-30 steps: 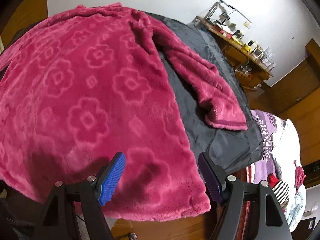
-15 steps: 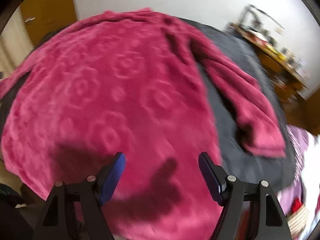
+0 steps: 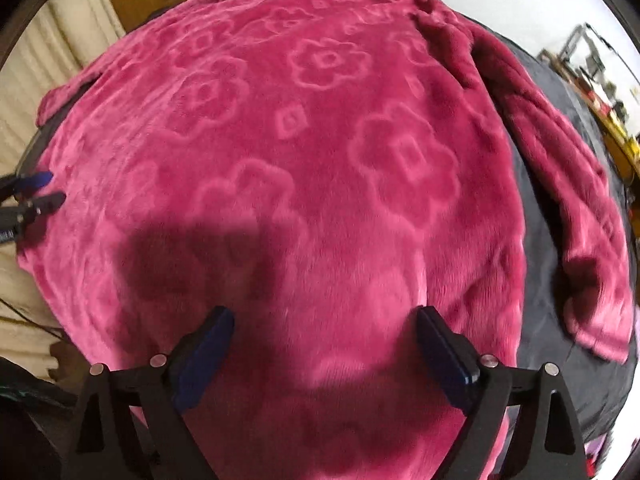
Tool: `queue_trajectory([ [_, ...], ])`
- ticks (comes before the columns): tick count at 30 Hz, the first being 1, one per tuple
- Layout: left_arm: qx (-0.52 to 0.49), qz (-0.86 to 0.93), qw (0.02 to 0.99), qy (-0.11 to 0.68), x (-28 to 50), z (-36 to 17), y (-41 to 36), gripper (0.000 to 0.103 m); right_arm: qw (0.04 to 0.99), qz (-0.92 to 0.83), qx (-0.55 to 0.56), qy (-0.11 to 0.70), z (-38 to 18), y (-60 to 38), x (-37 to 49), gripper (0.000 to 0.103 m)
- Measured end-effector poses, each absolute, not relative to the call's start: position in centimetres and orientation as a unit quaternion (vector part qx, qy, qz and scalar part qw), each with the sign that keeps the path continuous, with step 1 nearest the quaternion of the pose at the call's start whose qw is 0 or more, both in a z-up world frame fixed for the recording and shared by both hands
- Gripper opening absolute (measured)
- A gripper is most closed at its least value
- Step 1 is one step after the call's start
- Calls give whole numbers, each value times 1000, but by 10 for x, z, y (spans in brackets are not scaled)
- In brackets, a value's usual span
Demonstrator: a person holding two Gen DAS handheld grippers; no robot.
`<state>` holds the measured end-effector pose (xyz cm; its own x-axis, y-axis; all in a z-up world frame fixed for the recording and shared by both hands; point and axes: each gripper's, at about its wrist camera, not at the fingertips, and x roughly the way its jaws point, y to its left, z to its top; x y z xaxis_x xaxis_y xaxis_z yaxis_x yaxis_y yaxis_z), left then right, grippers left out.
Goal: Fold clothes
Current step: 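Open the left gripper and hold both grippers over the flattened fleece, then grasp the fleece collar with the left gripper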
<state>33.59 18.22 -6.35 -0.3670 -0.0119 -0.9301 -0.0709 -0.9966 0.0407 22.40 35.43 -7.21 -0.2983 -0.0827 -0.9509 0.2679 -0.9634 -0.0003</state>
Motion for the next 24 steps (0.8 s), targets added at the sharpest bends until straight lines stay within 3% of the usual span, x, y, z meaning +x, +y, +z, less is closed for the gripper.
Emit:
queue_trajectory([
  [3, -565, 824, 2, 39, 347, -65, 179, 73, 119, -798, 585, 78, -75, 353, 242, 103],
  [5, -573, 818, -6, 46, 351, -65, 178, 73, 126, -794, 584, 111, -80, 345, 258, 103],
  [14, -628, 778, -1, 18, 332, -60, 169, 75, 151, -783, 600, 57, -78, 363, 250, 103],
  [19, -588, 808, 21, -24, 267, 15, 155, 75, 145, -789, 597, -28, -36, 402, 216, 103],
  [24, -504, 856, 64, -101, 176, 128, 135, 75, 117, -840, 528, -41, 66, 430, 166, 103],
])
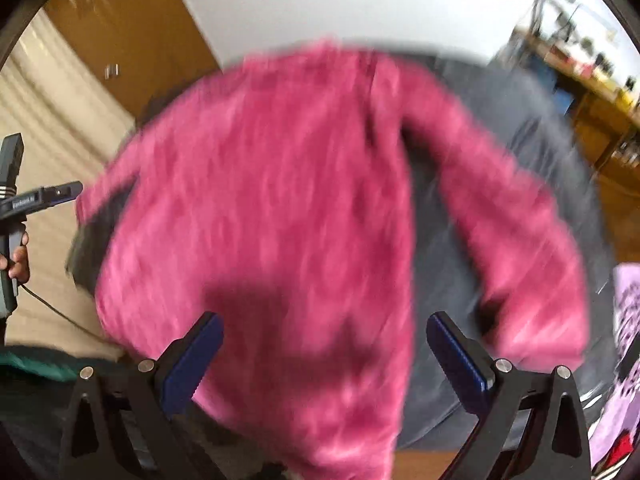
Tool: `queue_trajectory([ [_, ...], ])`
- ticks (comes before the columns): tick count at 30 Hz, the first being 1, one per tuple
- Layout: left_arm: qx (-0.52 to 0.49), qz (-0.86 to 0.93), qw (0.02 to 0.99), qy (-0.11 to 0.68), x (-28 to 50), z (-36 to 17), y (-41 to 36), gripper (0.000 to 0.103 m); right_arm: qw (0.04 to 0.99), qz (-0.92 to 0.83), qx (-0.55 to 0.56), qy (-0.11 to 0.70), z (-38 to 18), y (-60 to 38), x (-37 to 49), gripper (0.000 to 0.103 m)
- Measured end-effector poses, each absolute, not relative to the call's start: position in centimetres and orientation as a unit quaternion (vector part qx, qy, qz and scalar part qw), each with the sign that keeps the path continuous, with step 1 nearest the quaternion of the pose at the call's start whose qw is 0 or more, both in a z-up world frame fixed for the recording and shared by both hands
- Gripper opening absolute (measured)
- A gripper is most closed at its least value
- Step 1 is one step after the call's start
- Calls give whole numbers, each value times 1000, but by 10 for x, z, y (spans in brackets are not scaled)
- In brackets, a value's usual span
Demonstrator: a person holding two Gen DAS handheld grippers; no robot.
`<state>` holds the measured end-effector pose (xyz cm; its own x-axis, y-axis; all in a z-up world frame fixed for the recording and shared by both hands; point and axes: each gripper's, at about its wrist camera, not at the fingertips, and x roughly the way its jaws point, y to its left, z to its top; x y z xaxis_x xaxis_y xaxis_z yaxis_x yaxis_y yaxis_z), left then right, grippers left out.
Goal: Fold clothes
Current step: 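Grasp the fleece collar with the left gripper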
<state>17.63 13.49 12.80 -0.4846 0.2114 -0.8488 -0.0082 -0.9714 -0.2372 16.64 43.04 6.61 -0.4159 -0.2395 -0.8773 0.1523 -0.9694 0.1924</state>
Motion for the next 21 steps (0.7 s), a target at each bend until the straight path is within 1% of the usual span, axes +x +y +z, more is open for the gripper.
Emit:
queue_trajectory([
  [2, -463, 875, 89, -104, 137, 172, 132, 78, 105, -866, 488, -44, 112, 436, 142, 103],
  [4, -438, 887, 100, -106, 103, 194, 128, 79, 95, -888, 447, -48, 154, 442, 116, 103],
  [6, -421, 895, 100, -104, 57, 205, 125, 79, 88, -907, 409, -49, 189, 440, 94, 103],
  [8, -434, 889, 96, -111, 14, 193, 122, 79, 84, -917, 387, -53, 213, 438, 64, 103],
  [9, -445, 883, 94, -115, -8, 184, 121, 79, 82, -919, 382, -54, 215, 434, 45, 103],
  [11, -476, 867, 82, -119, -52, 151, 120, 79, 83, -917, 387, -58, 207, 423, 3, 103],
  [14, -518, 845, 77, -106, -99, 100, 124, 79, 89, -902, 418, -59, 183, 407, -50, 103],
  [17, -551, 824, 84, -103, -115, 61, 137, 79, 101, -887, 447, -54, 154, 387, -90, 103],
  [21, -581, 804, 90, -91, -136, 26, 149, 79, 109, -867, 484, -49, 108, 368, -132, 103],
])
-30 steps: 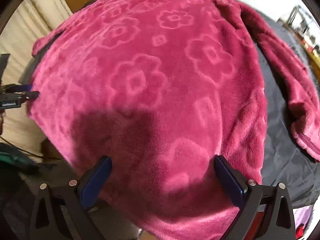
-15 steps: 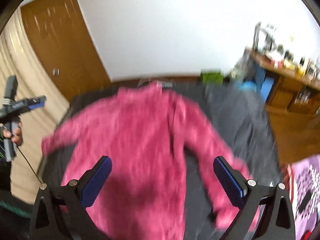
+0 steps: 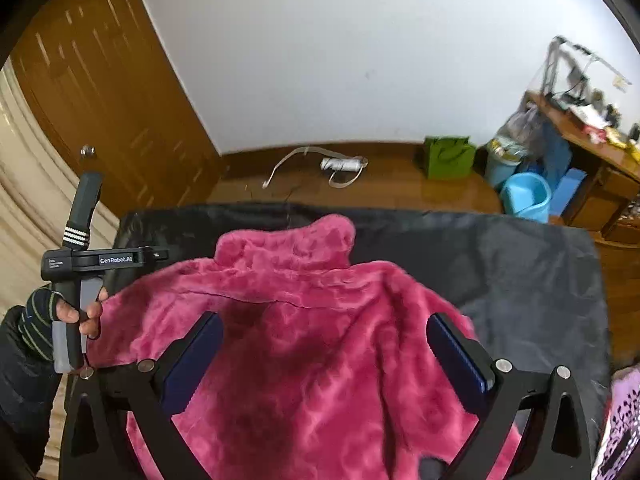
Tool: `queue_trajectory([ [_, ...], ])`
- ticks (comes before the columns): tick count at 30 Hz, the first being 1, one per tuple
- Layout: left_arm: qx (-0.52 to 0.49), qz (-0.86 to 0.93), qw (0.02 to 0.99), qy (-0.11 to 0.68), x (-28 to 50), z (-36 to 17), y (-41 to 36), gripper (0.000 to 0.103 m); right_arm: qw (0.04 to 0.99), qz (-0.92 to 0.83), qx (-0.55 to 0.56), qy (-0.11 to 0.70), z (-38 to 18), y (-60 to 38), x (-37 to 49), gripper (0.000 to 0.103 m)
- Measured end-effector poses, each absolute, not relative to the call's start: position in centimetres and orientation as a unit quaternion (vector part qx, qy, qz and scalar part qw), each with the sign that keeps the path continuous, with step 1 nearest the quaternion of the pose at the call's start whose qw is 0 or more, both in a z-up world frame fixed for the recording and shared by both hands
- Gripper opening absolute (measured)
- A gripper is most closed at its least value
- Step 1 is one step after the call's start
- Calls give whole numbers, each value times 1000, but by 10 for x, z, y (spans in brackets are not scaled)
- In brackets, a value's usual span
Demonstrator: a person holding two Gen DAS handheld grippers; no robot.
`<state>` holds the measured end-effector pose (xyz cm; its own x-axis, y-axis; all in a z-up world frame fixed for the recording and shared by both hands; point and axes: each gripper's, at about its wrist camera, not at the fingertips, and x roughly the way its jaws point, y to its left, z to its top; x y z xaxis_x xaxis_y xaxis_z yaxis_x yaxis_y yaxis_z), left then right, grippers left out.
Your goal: Fold clothes
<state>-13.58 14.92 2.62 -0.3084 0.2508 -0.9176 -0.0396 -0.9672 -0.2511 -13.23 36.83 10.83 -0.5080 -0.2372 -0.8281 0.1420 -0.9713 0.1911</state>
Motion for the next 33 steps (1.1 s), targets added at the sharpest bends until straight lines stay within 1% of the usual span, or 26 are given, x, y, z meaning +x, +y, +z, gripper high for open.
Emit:
queue_trajectory([
  [5, -614, 779, 78, -104, -170, -15, 152, 79, 102, -850, 515, -50, 63, 358, -181, 103],
  [10, -633, 761, 90, -113, -188, -45, 160, 79, 83, -835, 541, -62, 25, 361, -217, 103],
  [11, -631, 761, 96, -116, -189, -48, 161, 76, 81, -832, 545, -65, 19, 361, -222, 103],
  [12, -628, 763, 103, -119, -191, -51, 162, 69, 81, -829, 549, -65, 14, 360, -225, 103],
  [14, -618, 768, 114, -122, -195, -53, 165, 45, 80, -829, 550, -59, 8, 357, -227, 103],
  [16, -607, 775, 126, -121, -204, -51, 168, 30, 78, -833, 546, -49, 3, 353, -228, 103],
  [19, -586, 794, 120, -110, -218, -46, 173, 24, 63, -850, 523, -26, 5, 348, -227, 103],
  [25, -537, 836, 100, -57, -234, -52, 188, 24, 34, -882, 470, 21, 9, 339, -215, 103],
  [27, -524, 845, 103, -31, -230, -54, 192, 26, 30, -885, 464, 26, 5, 338, -209, 103],
  [30, -515, 849, 109, -48, -225, -50, 183, 28, 18, -882, 470, 30, -8, 341, -200, 103],
  [32, -504, 854, 110, -71, -218, -39, 172, 32, 0, -874, 485, 29, -20, 349, -199, 103],
  [33, -494, 860, 109, -71, -213, -32, 168, 34, -12, -870, 492, 30, -25, 354, -199, 103],
])
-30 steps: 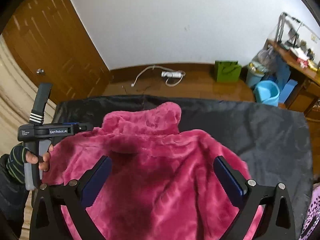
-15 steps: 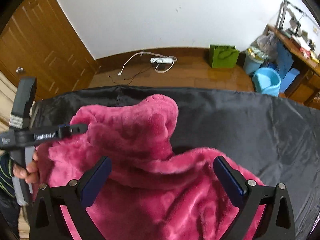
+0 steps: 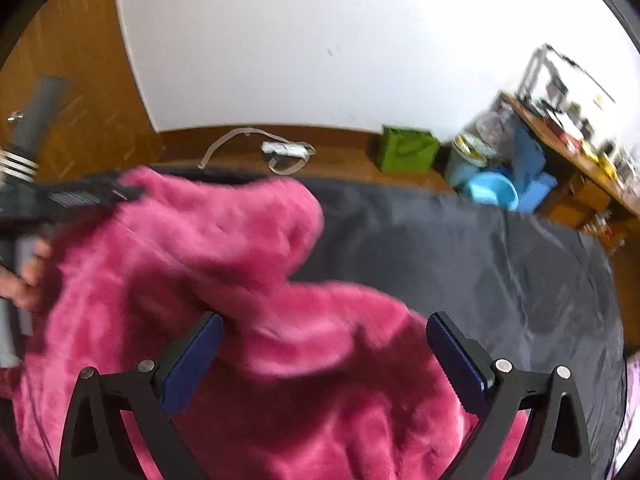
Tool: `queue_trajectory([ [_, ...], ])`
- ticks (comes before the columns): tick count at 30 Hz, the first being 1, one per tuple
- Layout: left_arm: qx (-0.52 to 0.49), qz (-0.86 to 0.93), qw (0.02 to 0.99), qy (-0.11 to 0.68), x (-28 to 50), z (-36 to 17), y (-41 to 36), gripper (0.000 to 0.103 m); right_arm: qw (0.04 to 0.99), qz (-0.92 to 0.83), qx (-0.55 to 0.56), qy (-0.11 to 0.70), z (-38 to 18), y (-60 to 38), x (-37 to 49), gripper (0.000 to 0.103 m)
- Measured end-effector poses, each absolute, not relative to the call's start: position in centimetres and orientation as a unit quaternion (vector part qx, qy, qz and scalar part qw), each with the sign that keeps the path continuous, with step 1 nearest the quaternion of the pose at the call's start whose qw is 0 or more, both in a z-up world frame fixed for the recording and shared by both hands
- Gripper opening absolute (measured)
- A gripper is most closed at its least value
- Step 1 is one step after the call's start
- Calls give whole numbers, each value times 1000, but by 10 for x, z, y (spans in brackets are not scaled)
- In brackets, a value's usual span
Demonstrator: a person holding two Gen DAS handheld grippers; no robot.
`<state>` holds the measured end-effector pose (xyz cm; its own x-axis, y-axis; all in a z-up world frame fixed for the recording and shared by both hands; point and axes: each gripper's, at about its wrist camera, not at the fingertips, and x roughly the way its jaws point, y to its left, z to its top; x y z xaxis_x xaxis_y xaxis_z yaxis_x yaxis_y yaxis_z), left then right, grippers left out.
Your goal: Fold clothes
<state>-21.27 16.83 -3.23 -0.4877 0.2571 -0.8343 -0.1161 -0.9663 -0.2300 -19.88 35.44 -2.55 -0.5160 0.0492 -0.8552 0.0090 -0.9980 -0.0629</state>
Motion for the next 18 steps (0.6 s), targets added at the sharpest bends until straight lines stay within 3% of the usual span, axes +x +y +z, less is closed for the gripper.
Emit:
queue_trajectory([
  [5, -451, 884, 116, -49, -178, -2, 163, 65, 67, 861, -499, -63, -44, 379, -215, 103],
  [10, -476, 874, 96, 29, -174, -27, 182, 66, 81, 856, -504, -78, -58, 395, -237, 103],
  [15, -499, 864, 58, 13, -200, -52, 182, 75, 81, 848, -513, -107, -55, 385, -238, 103],
  [18, -503, 864, 39, 9, -202, -54, 180, 77, 73, 855, -507, -77, -36, 393, -214, 103],
])
